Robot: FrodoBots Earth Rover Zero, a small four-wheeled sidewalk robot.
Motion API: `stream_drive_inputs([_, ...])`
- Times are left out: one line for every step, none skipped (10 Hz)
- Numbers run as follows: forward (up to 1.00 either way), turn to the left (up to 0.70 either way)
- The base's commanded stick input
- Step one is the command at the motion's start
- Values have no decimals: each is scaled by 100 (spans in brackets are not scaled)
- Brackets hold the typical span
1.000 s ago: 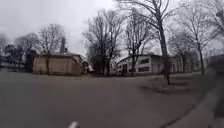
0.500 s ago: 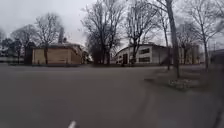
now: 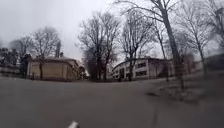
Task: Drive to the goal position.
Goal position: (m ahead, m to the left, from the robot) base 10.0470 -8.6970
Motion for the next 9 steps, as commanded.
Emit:
stream_drive_inputs([100,0])
stream_drive_inputs([100,0])
stream_drive_inputs([100,0])
stream_drive_inputs([100,0])
stream_drive_inputs([100,0])
stream_drive_inputs([100,0])
stream_drive_inputs([100,0])
stream_drive_inputs([100,0])
stream_drive_inputs([100,0])
